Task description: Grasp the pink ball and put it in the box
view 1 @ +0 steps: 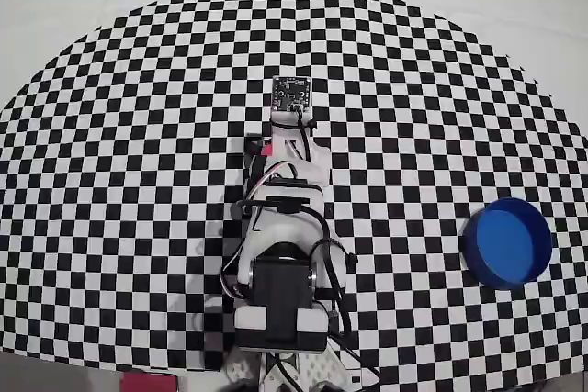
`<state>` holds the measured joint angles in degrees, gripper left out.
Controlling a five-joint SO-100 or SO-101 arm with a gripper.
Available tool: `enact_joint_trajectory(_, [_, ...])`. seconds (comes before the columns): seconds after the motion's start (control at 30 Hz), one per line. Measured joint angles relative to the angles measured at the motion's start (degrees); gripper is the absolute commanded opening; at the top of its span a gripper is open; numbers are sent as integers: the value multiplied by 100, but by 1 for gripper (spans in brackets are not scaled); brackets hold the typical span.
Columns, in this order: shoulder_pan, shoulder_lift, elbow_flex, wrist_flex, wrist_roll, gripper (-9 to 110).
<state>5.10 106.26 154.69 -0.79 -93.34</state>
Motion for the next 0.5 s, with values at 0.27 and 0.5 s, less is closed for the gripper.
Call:
enact_joint_trajectory(0.27, [0,0,0,0,0,28])
enact_joint_trajectory(0.5, [0,0,0,0,0,8])
